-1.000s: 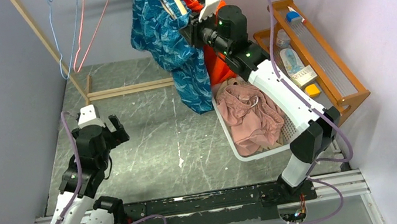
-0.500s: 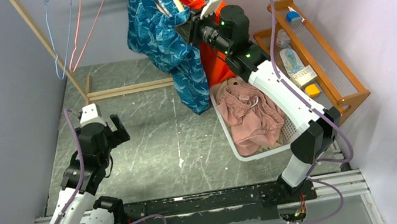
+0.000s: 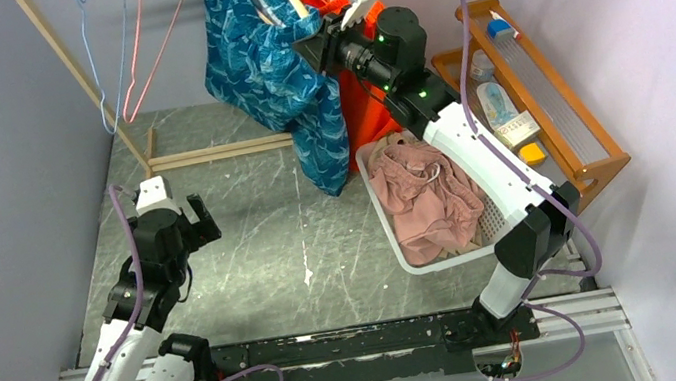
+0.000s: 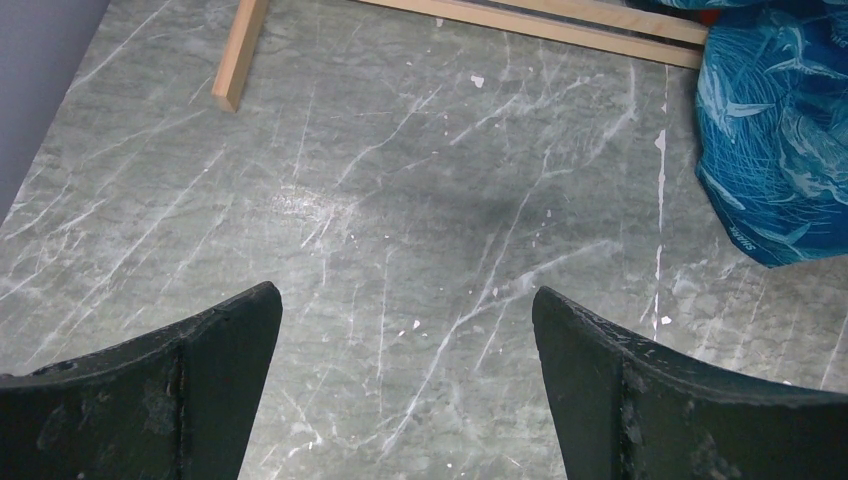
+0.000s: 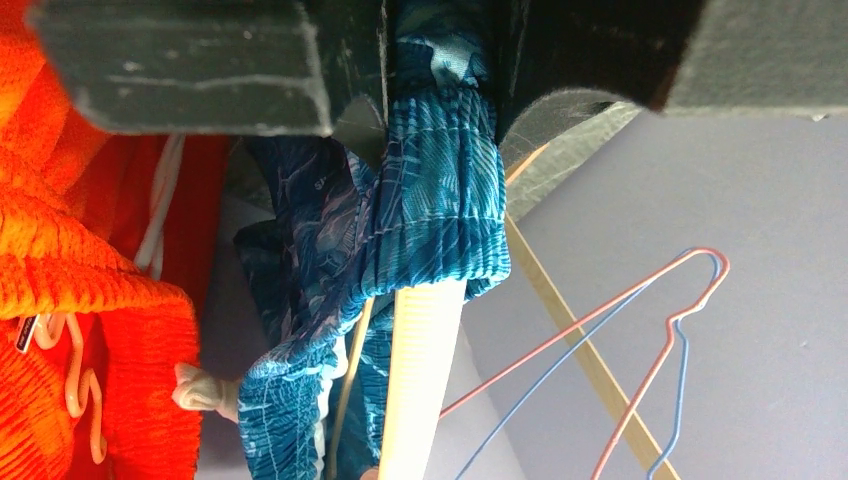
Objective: Remove the shorts from the hanger
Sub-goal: Pick up the hanger from the clothes rod.
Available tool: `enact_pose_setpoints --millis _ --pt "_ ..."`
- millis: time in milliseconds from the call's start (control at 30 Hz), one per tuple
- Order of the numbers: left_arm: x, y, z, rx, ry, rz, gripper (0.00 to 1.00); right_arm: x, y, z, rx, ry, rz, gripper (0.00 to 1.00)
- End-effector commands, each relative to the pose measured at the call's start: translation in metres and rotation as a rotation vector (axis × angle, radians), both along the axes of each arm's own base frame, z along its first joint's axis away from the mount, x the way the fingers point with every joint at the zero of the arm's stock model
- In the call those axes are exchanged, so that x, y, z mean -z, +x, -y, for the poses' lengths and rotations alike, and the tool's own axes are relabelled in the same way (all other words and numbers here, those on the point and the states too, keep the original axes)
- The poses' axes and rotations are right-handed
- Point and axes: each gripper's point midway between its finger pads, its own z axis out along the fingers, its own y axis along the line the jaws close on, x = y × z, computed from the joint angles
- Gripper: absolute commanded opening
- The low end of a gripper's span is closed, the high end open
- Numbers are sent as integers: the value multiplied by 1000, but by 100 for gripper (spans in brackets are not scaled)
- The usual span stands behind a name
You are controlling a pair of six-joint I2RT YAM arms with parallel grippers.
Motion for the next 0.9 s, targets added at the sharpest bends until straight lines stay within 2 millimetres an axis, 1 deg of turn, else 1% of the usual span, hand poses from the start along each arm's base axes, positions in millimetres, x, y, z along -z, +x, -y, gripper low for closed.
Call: enact_pose_setpoints --millis 0,67,133,267,367,500,733,767,867 --pt "-8 4 -5 -23 4 37 99 -71 -19 5 -36 101 177 0" --pt "-9 4 -5 -24 4 37 99 -66 -22 2 -58 80 178 0" --pt "-8 4 -5 -27 3 38 99 -53 -20 2 -52 58 141 0" --pt "-9 4 -5 -24 2 40 99 -17 -6 8 15 -32 33 0" --pt "-8 4 -4 -17 2 37 99 -6 -3 11 38 -44 20 0" --pt "-7 5 -3 -16 2 29 99 -18 -3 13 47 -9 46 0" --pt "-8 4 -4 -18 2 34 99 -55 7 11 78 73 139 0" --pt "-8 4 -4 -19 2 35 99 -63 7 12 77 90 157 0" --pt "-8 4 -4 -19 2 36 99 -74 5 12 73 126 183 0"
